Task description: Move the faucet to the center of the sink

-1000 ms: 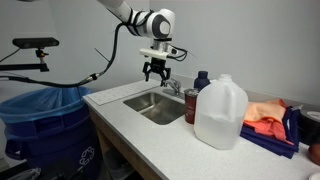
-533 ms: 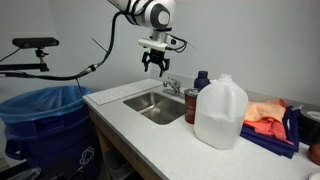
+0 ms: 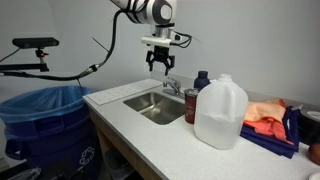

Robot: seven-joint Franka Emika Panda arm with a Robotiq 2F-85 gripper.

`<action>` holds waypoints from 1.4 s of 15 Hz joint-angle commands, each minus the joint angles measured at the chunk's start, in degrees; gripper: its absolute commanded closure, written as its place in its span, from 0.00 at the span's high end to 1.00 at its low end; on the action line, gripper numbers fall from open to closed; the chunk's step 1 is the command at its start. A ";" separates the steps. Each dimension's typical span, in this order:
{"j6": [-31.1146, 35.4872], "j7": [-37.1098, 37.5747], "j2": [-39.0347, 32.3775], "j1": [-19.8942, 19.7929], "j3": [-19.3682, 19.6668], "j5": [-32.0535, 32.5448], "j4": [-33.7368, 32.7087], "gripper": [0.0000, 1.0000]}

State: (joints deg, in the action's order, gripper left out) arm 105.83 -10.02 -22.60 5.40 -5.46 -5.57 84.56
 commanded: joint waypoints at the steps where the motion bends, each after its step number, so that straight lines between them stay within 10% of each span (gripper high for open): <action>1: 1.53 0.28 -1.16 -0.16 0.51 2.49 1.01 1.00; 21: 11.81 -0.83 -10.01 1.56 -3.23 1.86 -3.58 1.00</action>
State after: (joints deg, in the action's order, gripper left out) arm 118.08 -10.01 -30.95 6.33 -7.39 -2.81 84.15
